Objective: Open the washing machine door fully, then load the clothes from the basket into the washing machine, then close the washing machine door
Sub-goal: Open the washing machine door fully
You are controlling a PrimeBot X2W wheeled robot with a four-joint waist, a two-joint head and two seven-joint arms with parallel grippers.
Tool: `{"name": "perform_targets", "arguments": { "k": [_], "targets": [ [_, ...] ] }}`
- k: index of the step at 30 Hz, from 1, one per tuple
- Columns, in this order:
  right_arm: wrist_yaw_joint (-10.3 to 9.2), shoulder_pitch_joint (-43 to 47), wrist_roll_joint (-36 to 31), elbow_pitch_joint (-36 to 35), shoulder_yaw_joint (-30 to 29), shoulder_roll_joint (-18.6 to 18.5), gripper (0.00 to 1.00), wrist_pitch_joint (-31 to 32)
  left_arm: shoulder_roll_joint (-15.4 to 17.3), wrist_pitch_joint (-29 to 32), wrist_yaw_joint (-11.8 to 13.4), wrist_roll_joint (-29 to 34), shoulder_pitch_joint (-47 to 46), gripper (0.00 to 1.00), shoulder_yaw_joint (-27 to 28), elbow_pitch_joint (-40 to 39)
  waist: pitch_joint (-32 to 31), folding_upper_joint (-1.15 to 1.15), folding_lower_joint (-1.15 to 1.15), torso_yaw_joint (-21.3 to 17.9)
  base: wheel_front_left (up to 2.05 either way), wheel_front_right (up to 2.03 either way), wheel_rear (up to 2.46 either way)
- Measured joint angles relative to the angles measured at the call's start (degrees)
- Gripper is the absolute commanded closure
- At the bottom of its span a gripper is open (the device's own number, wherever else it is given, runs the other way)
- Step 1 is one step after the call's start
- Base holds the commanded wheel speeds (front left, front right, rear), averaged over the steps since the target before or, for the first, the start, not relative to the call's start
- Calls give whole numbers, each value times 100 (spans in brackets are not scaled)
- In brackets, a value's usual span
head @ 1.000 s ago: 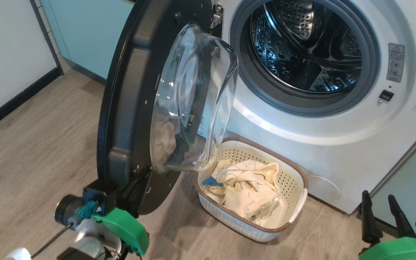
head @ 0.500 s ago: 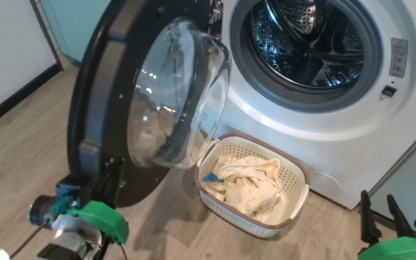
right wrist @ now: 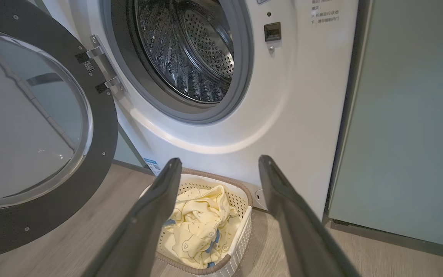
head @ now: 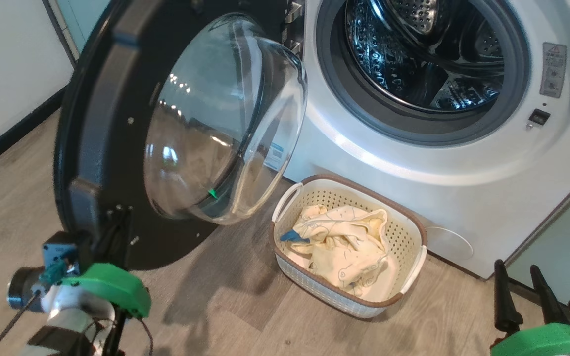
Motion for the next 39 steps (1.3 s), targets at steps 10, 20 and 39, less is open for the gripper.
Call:
{"name": "perform_targets", "arguments": {
  "k": [10, 20, 39],
  "targets": [
    [0, -119, 1, -4, 85, -1, 0, 0, -10, -56, 14, -11, -161, 100, 388, 504, 209, 0, 0, -68, 0, 0, 0],
    [0, -191, 33, -5, 124, -37, 0, 0, -33, -71, -118, 16, -342, 100, 1007, 860, 377, 0, 0, -288, 0, 0, 0],
    [0, -449, 60, -21, 167, -111, 0, 0, -399, -73, -645, 424, -781, 100, 2295, 1634, 664, 0, 0, -546, 0, 0, 0]
  ]
}}
